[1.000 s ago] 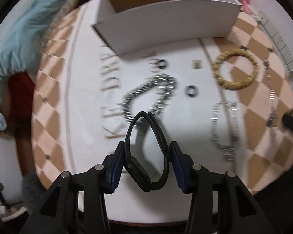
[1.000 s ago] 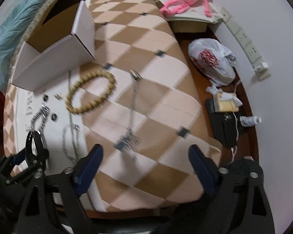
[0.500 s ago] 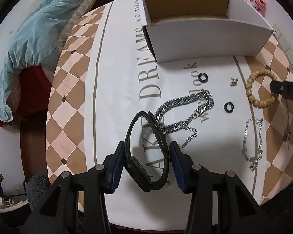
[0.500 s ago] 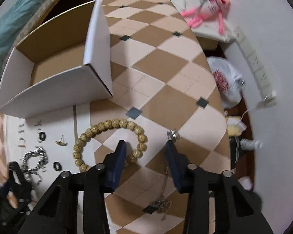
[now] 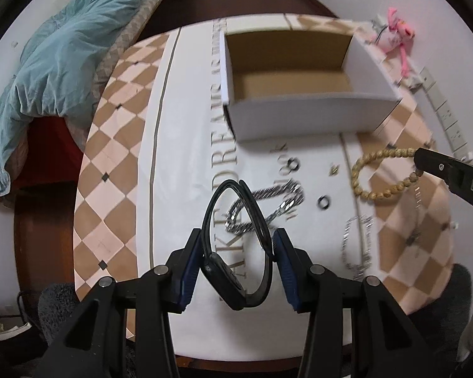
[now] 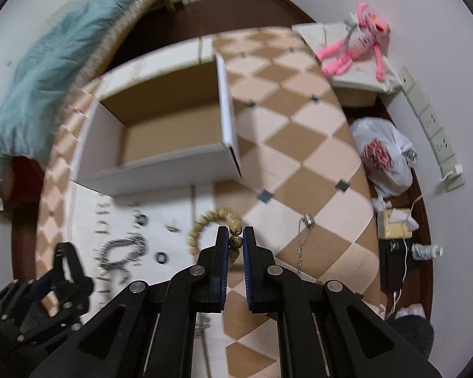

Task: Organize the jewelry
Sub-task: 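Carry the watch band and bead bracelet into the white box and release both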

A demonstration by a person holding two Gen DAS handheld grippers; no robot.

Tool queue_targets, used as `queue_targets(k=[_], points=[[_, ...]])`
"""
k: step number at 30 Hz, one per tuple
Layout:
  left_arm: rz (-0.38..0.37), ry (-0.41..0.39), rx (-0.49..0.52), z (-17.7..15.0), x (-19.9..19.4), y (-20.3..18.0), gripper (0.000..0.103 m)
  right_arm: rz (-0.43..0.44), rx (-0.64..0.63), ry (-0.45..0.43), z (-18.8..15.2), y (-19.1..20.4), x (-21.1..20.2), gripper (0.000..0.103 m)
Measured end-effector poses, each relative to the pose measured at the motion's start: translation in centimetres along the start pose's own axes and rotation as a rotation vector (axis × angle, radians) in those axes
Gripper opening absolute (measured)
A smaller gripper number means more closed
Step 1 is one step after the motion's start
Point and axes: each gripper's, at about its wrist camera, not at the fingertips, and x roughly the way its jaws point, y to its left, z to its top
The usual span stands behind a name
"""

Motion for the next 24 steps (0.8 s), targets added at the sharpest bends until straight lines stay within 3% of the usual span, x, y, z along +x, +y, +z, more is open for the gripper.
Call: queue_targets(k=[9,14,17,24], points=[[-0.084,-0.109,-0.036,4.4,-5.1,0.8,0.042,0.098,-0.053,-0.147,4.2,2.0,-8.4,0.009],[-0.109,-0.138,-0.05,8.1,-5.9,1.5,0.042,0.148,-0.084,-0.206,8.0,3.3,-11.4,0.009],[-0.095,-0.151,-0.052,10.4,-5.5,1.8,0.042,0.149,-0.108,-0.202,10.4,4.1,-10.8,0.009],[-0.104,-0.127,-0.061,13.9,-3.4,1.8,0.044,0.132,-0.141,-0.081,14.0,5.1,-5.3,0.009]])
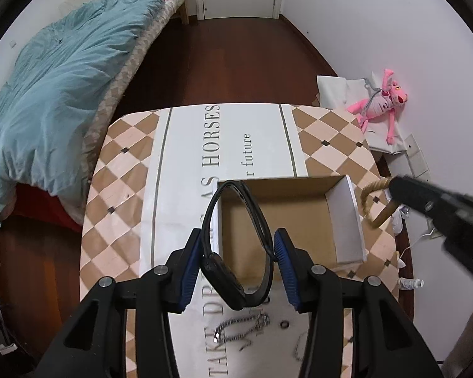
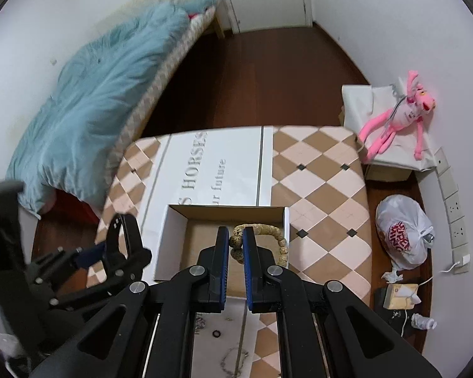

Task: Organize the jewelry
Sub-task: 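Carry the watch band and bead bracelet into the white box and release both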

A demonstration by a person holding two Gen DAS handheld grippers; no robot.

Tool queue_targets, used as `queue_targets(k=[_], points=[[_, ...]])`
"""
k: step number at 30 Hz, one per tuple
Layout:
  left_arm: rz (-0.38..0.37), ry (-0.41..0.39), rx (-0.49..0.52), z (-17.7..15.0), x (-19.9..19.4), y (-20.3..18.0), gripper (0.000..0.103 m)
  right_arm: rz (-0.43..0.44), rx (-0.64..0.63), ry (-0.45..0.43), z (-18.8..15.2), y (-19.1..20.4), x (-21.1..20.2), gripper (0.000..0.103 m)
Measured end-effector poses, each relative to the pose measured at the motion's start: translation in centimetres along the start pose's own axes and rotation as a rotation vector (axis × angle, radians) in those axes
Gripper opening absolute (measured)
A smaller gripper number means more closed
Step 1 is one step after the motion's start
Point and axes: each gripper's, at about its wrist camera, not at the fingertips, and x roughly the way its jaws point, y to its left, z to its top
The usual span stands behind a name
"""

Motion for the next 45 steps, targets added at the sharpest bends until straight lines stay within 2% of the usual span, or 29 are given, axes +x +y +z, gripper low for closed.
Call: queue_targets(k=[4,6,7,8,9,10,11,13,15,17,19,20,23,28,34,45], points=[[-0.027,0.048,0.0,1.2,1.9,-0.2,0.048,-0.014,0.0,0.048,0.6,-0.7,2.5,0.009],[-0.028,0.055,0.0,1.7,2.6,-0.3,0.05,0.008,0.006,0.089,0.8,-1.0,3.8,0.009],[-0.018,0.052,-0.002,2.0,2.8,-0.3,0.054,0.018,0.01,0.114,0.9,-1.2,4.5,0.01],[-0.012,0.046,-0.002,2.2,2.8,-0.3,0.067,0.025,0.015,0.142,0.9,-1.4,5.1,0.01],[-0.005,0.035,-0.003,2.4,2.8,-0.1,0.077,0.032,0.027,0.161,0.8,-1.7,5.7,0.01],[-0.003,0.032,-0.005,2.6,2.8,0.0,0.092,0.037,0.026,0.169,0.7,-1.7,6.0,0.01],[-0.002,0.027,-0.012,2.8,2.8,0.2,0.094,0.034,0.025,0.172,0.6,-1.8,6.2,0.013],[-0.002,0.002,-0.033,2.9,2.4,0.9,0.094,0.035,0.03,0.176,0.3,-2.1,6.3,0.031],[0.012,-0.013,-0.044,3.0,2.2,1.4,0.094,0.023,0.035,0.167,0.0,-2.6,6.1,0.055],[0.032,-0.032,-0.047,2.9,2.0,1.8,0.094,-0.011,0.035,0.153,-0.5,-2.8,5.8,0.064],[0.067,-0.059,-0.039,2.3,1.7,1.8,0.095,-0.077,0.019,0.141,-1.1,-2.8,5.6,0.088],[0.078,-0.063,-0.036,2.1,1.7,1.9,0.095,-0.107,0.011,0.136,-1.4,-2.7,5.6,0.092],[0.111,-0.059,-0.024,0.9,1.9,1.8,0.095,-0.186,-0.018,0.12,-2.7,-2.4,5.8,0.094],[0.12,-0.034,-0.014,-0.9,2.2,1.5,0.095,-0.248,-0.02,0.103,-4.7,-2.4,6.1,0.095],[0.135,-0.072,-0.024,-2.0,0.3,1.5,0.095,-0.244,-0.011,0.093,-5.9,-2.0,5.0,0.095],[0.137,-0.163,-0.06,-4.0,-5.4,2.1,0.095,-0.255,-0.028,-0.058,-7.3,0.7,-2.3,0.095]])
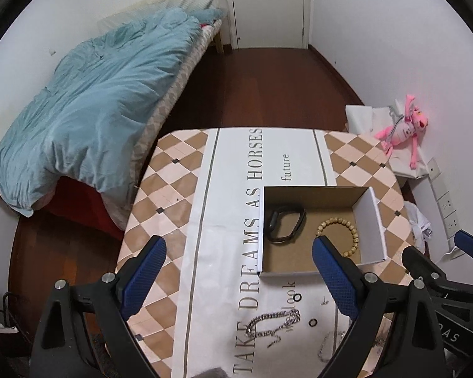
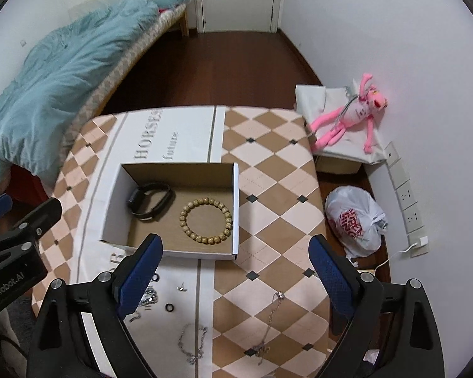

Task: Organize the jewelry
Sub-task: 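Reach both grippers toward the silver chains beside the box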

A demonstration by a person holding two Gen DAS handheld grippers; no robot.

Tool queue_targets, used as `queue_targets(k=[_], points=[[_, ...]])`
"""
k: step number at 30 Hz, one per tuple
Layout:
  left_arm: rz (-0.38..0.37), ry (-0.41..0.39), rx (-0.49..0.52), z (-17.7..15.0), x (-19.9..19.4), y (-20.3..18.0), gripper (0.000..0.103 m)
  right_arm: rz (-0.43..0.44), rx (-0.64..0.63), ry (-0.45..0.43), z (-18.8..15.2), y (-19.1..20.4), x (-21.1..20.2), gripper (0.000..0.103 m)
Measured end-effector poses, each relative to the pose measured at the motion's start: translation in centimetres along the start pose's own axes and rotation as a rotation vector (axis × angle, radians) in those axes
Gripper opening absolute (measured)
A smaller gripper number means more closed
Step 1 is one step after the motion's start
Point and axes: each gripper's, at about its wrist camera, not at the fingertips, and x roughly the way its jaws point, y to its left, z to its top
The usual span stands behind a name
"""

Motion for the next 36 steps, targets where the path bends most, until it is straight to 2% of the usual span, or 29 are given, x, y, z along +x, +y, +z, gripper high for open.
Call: queue_targets(k=[9,14,16,20,25,26,28,32,34,36], points=[[-0.018,-0.055,0.004,-1.4,-4.9,0.9,0.095,0.004,0.016,-0.098,-1.6,0.1,-6.2,0.095],[-0.02,-0.064,-0.013,-2.6,-6.2,1.5,0.095,0.037,0.058,-0.099,-3.0,-0.6,-7.6,0.095],[0.001,-0.065,-0.011,-3.6,-6.0,1.8,0.095,0.046,0.081,-0.083,-3.9,-1.0,-7.4,0.095],[0.031,-0.028,-0.008,-6.0,-4.4,2.1,0.095,0.052,0.127,-0.004,-7.2,-1.9,-5.0,0.095],[0.072,0.076,0.008,-10.1,0.0,2.1,0.095,0.08,0.156,0.123,-12.3,-1.8,0.6,0.094],[0.082,0.093,0.013,-10.9,0.8,2.1,0.095,0.079,0.157,0.141,-12.9,-1.6,1.7,0.092],[0.097,0.121,0.021,-11.9,2.0,2.1,0.095,0.078,0.153,0.172,-14.2,-1.2,3.8,0.081],[0.124,0.184,0.034,-13.8,4.8,2.3,0.095,0.067,0.142,0.227,-15.7,-0.4,7.8,0.076],[0.134,0.199,0.031,-14.1,5.5,2.5,0.095,0.055,0.133,0.244,-16.1,-0.2,9.3,0.07],[0.131,0.21,0.028,-14.2,5.9,2.6,0.095,0.029,0.079,0.223,-16.3,0.7,9.7,0.063]])
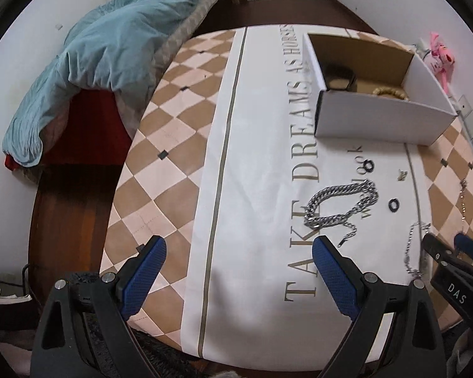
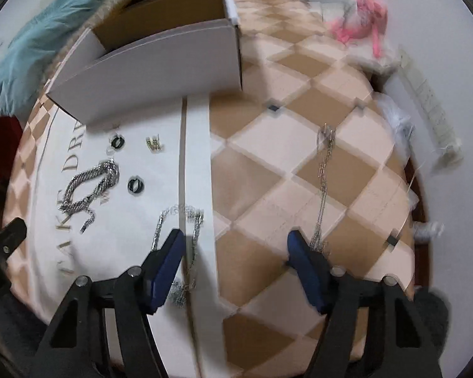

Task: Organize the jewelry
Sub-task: 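Reach both grippers toward the silver chains beside the box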

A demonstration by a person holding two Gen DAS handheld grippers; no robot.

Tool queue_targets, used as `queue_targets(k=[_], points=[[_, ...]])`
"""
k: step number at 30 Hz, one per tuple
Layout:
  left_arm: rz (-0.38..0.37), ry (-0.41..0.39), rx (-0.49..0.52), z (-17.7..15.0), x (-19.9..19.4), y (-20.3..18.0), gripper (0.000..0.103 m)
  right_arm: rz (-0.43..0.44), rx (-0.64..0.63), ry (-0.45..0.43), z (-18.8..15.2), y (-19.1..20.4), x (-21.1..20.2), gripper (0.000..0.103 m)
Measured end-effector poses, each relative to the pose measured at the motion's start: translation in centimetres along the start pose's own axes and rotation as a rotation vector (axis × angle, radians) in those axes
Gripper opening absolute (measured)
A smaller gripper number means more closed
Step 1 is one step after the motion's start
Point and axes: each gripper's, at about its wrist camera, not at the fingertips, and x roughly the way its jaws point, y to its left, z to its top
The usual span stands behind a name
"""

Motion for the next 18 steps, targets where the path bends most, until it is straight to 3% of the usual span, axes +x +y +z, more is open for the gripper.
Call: queue_targets(k=[2,3,4,9,18], points=[[0.0,0.002,0.005,0.0,0.2,-0.1,0.095,-0.025,-0.054,-0.009,0.0,0.9,0.1,0.049],[-0.004,0.004,0.012,0.0,0.4,-0.2,0.095,-0.016,-0.076,-0.023,0.0,1.3,-0.1,0.021],[-0.014,0.005,0.02,0.0,0.4,-0.4,0.095,-0.015,-0.085,-0.026,0.0,1.5,-0.1,0.002],[-0.042,-0.01,0.081,0.6,0.3,-1.8,0.094,0.021,-0.046,-0.039,0.4,-0.1,-0.7,0.001],[-0.067,-0.025,0.3,1.9,0.9,-7.9,0.085,0.049,0.06,-0.074,2.2,-3.3,-2.2,0.001]])
